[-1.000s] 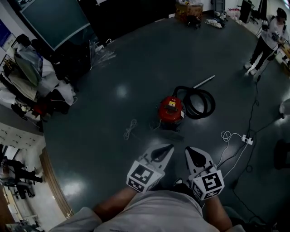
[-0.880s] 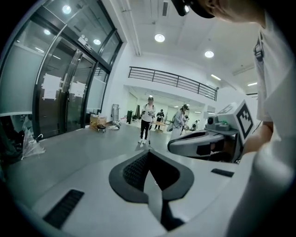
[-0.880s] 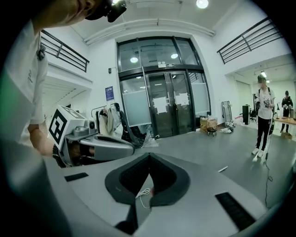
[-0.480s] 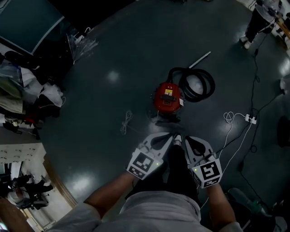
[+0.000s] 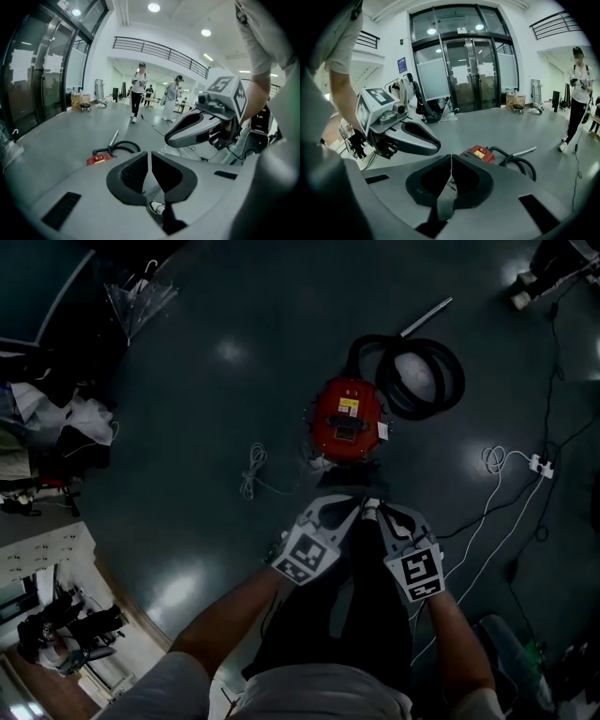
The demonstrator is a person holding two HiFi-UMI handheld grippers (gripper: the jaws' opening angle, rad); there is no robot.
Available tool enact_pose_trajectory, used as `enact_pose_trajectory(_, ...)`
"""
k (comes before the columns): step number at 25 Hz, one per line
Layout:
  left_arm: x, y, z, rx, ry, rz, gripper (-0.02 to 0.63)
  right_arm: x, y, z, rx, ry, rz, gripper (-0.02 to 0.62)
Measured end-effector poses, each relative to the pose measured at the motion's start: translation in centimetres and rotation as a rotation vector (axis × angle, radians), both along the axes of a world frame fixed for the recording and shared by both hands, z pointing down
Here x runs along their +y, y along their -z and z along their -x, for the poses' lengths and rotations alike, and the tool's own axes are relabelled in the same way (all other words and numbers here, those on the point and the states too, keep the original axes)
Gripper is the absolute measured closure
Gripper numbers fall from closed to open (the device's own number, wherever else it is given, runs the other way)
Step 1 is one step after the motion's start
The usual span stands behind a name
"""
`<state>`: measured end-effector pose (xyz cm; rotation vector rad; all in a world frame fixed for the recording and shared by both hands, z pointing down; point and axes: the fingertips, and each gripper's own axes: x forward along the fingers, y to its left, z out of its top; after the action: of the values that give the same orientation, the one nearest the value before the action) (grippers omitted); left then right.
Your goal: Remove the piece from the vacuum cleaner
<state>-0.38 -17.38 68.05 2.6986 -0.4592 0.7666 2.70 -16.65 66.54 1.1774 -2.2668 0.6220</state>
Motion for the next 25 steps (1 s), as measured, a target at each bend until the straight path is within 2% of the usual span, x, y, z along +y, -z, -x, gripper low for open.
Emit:
enact_pose_trajectory(3,-0.4,-7.3,0.3,-0.078,-0.048,0.027,0.594,-0.5,-6.6,0.3,0.018,0.055,0.056,0.578)
enact_pose_trajectory(5,-0.5,-11.7,0.5,-0.12,-0.073,0.051,0.557,-0.5,-10.9,0.4,0.035,0.094,0.09,0.577)
enact_pose_trajectory(12,0.4,-24.1,1.2,-0.29,-0.223,0.053,0.508,0.4,-23.9,0.3,0.183,0.26,0.172,0.56)
enact_pose_trajectory(19,2.3,-30.4,1.5,-0.416,-0.37,-0.003,0.483,1.8,-30.1,0.7,0.315,0.443,0.191,0.483)
enact_pose_trajectory(25,2.3,-33.1,1.8,-0.493,-0.451,-0.055,0.482,2.5,-32.7,1.2,0.446,0.557,0.151,0.449)
